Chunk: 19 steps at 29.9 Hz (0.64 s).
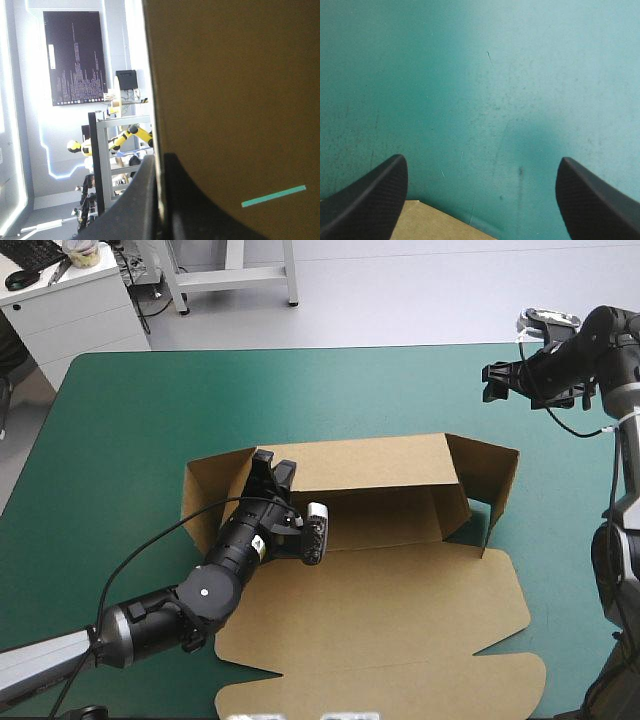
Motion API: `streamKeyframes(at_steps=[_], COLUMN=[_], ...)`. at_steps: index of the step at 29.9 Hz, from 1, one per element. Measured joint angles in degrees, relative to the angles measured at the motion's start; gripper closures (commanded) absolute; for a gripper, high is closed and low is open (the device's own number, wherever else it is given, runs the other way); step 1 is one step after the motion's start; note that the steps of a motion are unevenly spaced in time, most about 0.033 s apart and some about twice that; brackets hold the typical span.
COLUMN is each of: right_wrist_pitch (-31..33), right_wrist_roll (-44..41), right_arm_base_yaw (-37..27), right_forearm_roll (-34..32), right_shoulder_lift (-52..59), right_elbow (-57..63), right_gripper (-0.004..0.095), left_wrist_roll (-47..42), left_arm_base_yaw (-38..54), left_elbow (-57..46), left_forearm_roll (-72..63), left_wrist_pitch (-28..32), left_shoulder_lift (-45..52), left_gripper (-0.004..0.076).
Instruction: Fold the box
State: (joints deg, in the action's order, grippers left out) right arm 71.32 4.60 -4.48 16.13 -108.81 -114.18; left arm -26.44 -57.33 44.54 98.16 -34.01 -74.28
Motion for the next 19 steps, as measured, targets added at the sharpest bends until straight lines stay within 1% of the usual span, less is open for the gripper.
streamKeyframes(at_steps=[5, 9, 16, 19], right_wrist_pitch=[0.0, 0.0, 0.0, 0.0], right_wrist_roll=[0.22, 0.22, 0.22, 0.38], right_arm_base_yaw=[-0.05, -0.05, -0.05, -0.05], right_forearm_roll=[0.0, 0.0, 0.0, 0.0], right_shoulder_lift=[0.0, 0.0, 0.0, 0.0], right_elbow=[0.0, 0.0, 0.0, 0.0], right_gripper=[0.0171, 0.0171, 0.0171, 0.0171], left_wrist_roll=[0.41, 1.66, 2.91, 2.91], left_arm_base_yaw=[2.43, 2.69, 6.03, 6.89], left_elbow=[-0.06, -0.2, -0.38, -0.43], left_forearm_roll=[0.55, 0.36, 0.47, 0.37], left_wrist_pitch=[3.33, 7.85, 12.53, 13.32], left_shoulder_lift=[0.62, 2.49, 3.38, 3.48], left_gripper=[0.0734, 0.0734, 0.0734, 0.0734])
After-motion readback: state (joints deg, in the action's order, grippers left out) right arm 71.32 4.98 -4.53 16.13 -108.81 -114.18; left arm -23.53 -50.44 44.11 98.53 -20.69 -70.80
